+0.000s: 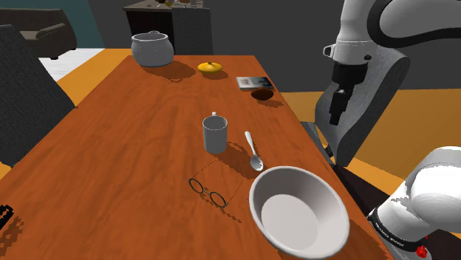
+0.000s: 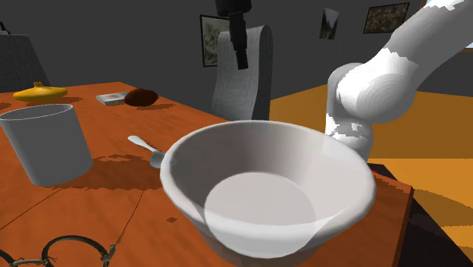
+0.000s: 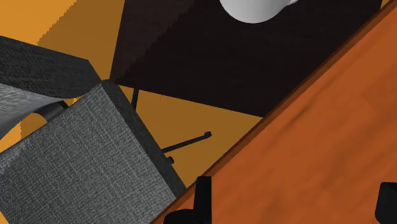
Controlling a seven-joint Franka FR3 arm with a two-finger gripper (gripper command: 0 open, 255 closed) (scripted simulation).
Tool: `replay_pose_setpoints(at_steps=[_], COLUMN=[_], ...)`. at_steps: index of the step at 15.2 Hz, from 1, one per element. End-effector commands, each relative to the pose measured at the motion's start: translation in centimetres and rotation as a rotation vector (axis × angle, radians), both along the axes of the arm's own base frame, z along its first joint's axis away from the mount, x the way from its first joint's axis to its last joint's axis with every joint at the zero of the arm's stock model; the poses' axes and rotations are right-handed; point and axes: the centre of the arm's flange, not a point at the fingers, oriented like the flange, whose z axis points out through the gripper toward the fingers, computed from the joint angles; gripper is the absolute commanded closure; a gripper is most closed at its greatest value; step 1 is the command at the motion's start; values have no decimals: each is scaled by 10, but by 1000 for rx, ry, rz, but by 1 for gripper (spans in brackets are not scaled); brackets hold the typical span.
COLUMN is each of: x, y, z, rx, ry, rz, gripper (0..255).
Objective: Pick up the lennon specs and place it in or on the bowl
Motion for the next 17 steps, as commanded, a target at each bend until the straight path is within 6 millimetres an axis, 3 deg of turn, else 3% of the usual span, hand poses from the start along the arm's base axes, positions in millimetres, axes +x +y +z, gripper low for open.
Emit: replay_pose_setpoints(at_steps=[1, 17], x=[0, 58], y=[0, 201], z=[0, -36], rx=[0, -4], ry=[0, -7], rz=[0, 46], gripper=[0, 0])
